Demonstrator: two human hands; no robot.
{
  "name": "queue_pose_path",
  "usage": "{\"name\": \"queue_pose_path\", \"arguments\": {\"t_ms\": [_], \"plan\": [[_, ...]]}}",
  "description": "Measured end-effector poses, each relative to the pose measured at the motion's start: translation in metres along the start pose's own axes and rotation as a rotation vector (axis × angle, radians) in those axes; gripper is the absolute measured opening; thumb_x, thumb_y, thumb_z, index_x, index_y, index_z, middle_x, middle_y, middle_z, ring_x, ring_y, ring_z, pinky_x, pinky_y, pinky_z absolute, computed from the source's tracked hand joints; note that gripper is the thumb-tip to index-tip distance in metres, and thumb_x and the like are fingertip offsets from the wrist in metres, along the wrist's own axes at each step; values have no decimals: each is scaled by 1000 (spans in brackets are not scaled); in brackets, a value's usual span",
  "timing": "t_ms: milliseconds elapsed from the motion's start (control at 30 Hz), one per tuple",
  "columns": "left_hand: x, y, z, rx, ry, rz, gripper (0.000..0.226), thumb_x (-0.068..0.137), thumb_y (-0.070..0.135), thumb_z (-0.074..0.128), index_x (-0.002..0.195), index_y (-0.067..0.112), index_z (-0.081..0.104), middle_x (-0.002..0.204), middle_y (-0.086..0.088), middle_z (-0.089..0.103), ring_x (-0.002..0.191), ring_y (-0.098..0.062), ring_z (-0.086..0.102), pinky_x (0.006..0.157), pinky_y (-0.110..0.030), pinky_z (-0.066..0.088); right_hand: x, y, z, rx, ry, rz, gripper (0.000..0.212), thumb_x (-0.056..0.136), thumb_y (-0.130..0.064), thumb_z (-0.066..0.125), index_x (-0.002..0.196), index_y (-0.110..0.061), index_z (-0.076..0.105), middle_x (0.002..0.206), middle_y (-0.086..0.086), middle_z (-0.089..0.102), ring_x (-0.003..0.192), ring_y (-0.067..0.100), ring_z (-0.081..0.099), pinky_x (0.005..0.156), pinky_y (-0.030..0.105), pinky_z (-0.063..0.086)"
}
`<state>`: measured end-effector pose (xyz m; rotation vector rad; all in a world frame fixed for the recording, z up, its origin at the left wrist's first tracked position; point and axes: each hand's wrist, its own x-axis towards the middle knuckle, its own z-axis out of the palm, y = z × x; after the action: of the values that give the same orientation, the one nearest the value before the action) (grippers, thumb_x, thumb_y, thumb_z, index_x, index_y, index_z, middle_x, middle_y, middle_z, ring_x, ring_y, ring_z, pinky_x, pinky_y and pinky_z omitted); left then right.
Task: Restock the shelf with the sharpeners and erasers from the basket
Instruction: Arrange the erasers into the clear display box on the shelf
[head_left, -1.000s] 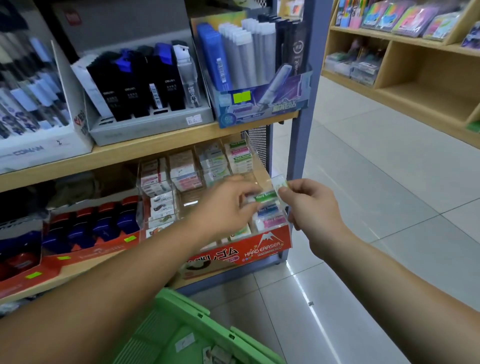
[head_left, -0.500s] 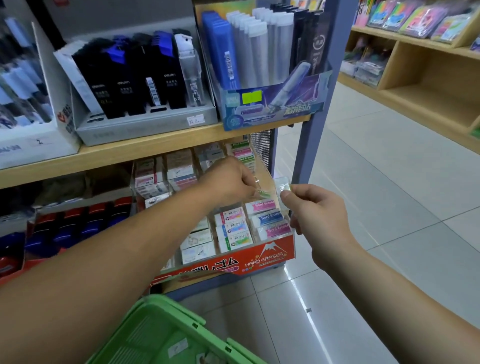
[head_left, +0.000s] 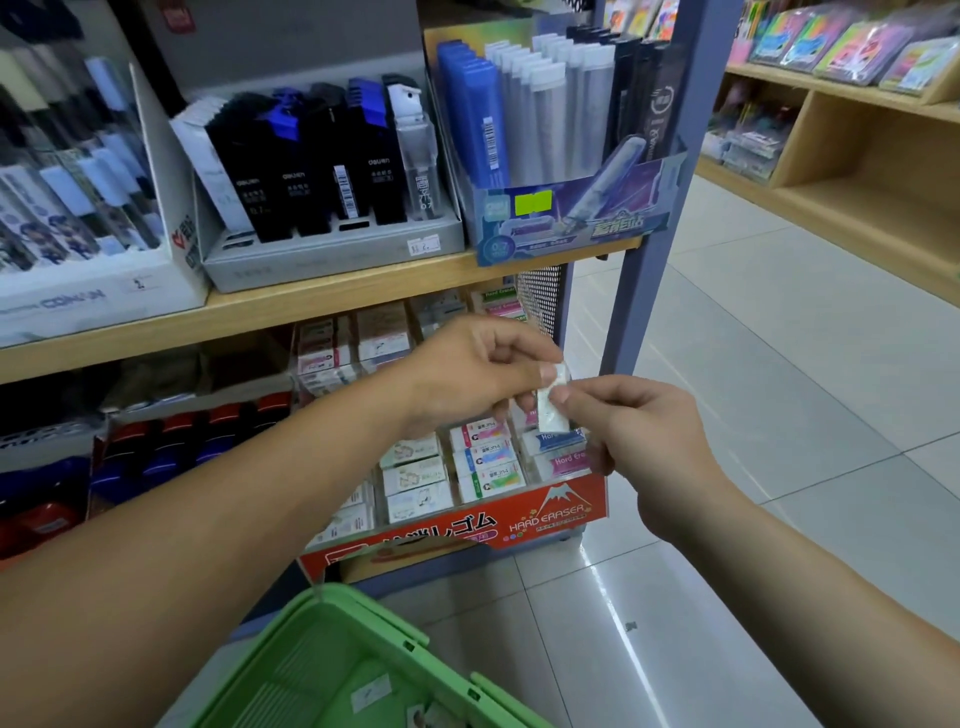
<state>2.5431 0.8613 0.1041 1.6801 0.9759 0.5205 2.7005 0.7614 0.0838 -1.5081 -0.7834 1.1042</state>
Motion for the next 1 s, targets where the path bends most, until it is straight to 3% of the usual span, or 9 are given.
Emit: {"name": "queue_pose_path", "arguments": {"t_ms": [100, 200, 267, 333, 400, 500, 733, 867, 1000], "plan": [[-6, -1, -5, -123, 4, -47, 27, 98, 4, 66, 123, 14, 71, 88, -11, 73, 76, -17, 69, 72, -27, 62, 6, 0, 0, 47, 14, 105, 50, 104, -53, 52, 96, -10, 77, 61, 7, 64, 54, 17, 65, 57, 28, 52], [-14, -3, -10, -174, -13, -86, 32, 99, 1, 63, 128, 14, 70, 96, -16, 73, 84, -21, 74, 79, -30, 64, 10, -2, -6, 398, -96, 200, 43, 98, -26, 43, 120, -1, 69, 65, 5, 45, 58, 14, 46, 64, 31, 43], [-18, -4, -13, -164, -9, -94, 31, 99, 0, 64, 126, 13, 71, 104, -22, 73, 87, -23, 75, 79, -31, 64, 8, -6, -8, 520, -223, 230, 51, 80, -8, 45, 126, 1, 64, 65, 5, 51, 61, 16, 49, 67, 35, 45], [-24, -5, -17, -164, 30, -91, 27, 97, 0, 66, 121, 11, 72, 107, -23, 74, 90, -26, 76, 77, -30, 64, 5, -7, -5, 465, -301, 234, 50, 81, 7, 46, 127, -3, 62, 65, 6, 65, 64, 16, 64, 69, 36, 51], [-34, -9, -23, -121, 121, -92, 22, 94, 2, 70, 114, 12, 73, 100, -16, 77, 92, -27, 77, 78, -32, 64, 3, -7, 1, 347, -285, 228, 40, 95, 11, 52, 128, -10, 62, 86, 11, 77, 82, 25, 77, 73, 38, 60], [-58, -26, -35, 6, 245, -82, 18, 89, 8, 78, 106, 14, 76, 92, -5, 79, 89, -23, 76, 76, -29, 63, -1, 0, 9, 217, -289, 182, 38, 98, 5, 65, 130, -16, 61, 118, 16, 73, 98, 30, 78, 81, 47, 65], [-90, -66, -62, 216, 358, -72, 10, 85, 13, 84, 94, 18, 80, 86, -2, 78, 78, -14, 74, 67, -22, 59, -9, 3, 35, 257, -336, 105, 60, 82, 11, 78, 134, -12, 57, 117, 15, 77, 103, 37, 76, 97, 58, 57], [-95, -91, -61, 460, 393, -7, 7, 91, 19, 78, 97, 22, 76, 81, 1, 70, 63, -13, 64, 54, -31, 54, -11, 4, 44, 207, -352, 72, 55, 88, 9, 72, 134, -16, 58, 115, 7, 79, 110, 29, 75, 101, 55, 57], [-89, -96, -59, 712, 399, 211, 16, 93, 21, 74, 109, 20, 75, 101, 9, 54, 77, -3, 55, 71, -21, 44, -10, 8, 48, 277, -366, 122, 49, 96, 17, 56, 137, -9, 61, 121, 11, 76, 109, 28, 76, 96, 48, 61]]}}
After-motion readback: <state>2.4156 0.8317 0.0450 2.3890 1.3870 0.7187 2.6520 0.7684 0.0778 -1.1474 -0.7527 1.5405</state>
